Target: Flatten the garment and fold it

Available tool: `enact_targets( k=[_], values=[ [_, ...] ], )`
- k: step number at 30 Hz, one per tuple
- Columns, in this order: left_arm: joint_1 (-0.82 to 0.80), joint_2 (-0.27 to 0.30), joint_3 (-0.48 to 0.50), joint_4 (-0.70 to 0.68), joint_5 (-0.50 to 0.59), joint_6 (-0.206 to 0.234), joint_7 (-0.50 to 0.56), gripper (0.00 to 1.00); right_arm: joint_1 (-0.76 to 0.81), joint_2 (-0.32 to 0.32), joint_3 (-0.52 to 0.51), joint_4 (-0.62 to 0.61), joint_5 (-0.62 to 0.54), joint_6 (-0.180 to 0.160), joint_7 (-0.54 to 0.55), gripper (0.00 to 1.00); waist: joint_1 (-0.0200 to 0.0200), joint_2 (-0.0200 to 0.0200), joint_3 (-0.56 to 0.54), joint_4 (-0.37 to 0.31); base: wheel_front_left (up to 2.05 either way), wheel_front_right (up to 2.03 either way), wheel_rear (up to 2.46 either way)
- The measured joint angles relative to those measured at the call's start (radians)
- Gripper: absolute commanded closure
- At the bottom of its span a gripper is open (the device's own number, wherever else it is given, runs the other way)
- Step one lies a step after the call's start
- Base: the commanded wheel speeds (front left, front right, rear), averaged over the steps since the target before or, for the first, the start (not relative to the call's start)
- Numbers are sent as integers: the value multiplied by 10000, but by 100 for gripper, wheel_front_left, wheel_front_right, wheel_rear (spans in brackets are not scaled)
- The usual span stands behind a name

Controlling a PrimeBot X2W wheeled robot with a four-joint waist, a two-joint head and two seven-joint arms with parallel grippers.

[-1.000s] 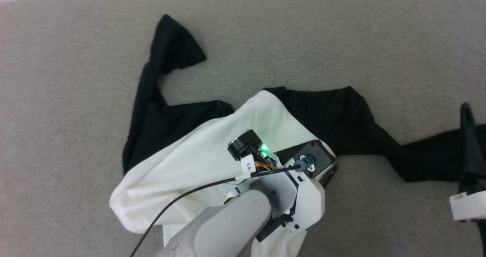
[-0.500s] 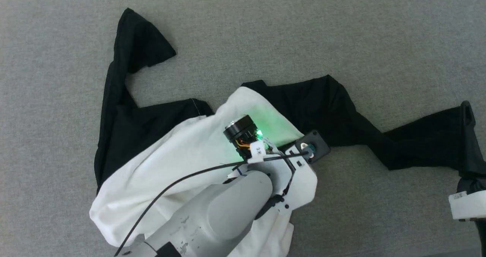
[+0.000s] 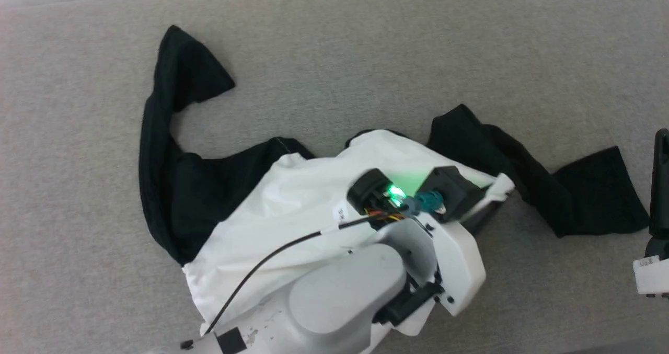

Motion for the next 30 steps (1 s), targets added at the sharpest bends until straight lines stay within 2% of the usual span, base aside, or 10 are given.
enact_targets(
  k=[5, 6, 7, 8, 14, 19, 21, 24, 26, 30],
  values=[
    [-207, -8, -1244, 201, -1208, 336, -683, 100, -20, 2, 27, 111, 6, 0, -8, 0, 0, 0, 114, -275, 0, 0, 0],
    [-208, -8, -1384, 318, -1434, 403, -702, 70, -20, 2, 50, 161, 10, -2, -19, 0, 0, 0, 147, -325, 0, 0, 0],
    [-208, -2, -1498, 401, -1613, 416, -715, 51, -20, 4, 61, 203, 12, 0, -65, 0, 0, 0, 181, -367, 0, 0, 0],
    [-208, -2, -1592, 474, -1766, 414, -731, 0, -21, 4, 65, 236, 21, -2, -75, 0, 0, 0, 217, -401, 0, 0, 0],
    [-264, 0, -1795, 564, -2343, 293, -711, 0, -27, 8, -54, 380, 23, -2, -102, 0, 0, 0, 302, -312, 0, 0, 0],
    [-756, -8, -1760, -184, -3329, 219, -1045, 0, -22, 17, -69, 378, 23, 0, -88, 0, 0, 0, 174, 74, 0, 0, 0],
    [-1126, -15, -1563, -408, -3461, 355, -1338, 0, -12, 19, -67, 347, 21, 0, -63, 0, 0, 0, 97, 264, 0, 0, 0],
    [-1768, 84, -1166, -347, -3191, 920, -1724, 0, 24, 27, -58, 267, 23, 0, -48, 0, -1, 0, -42, 548, 0, 0, 0],
    [-2214, 631, -1241, -295, -2619, 1312, -1607, 0, 64, 29, -75, 203, 21, 0, 29, 0, -1, 0, -143, 718, 0, 0, 0],
    [-2338, 2454, -1409, -309, -1990, 2023, -892, 0, 152, 31, -92, 107, 21, 0, 81, 0, -1, 0, -329, 977, 0, 0, 0]
  ],
)
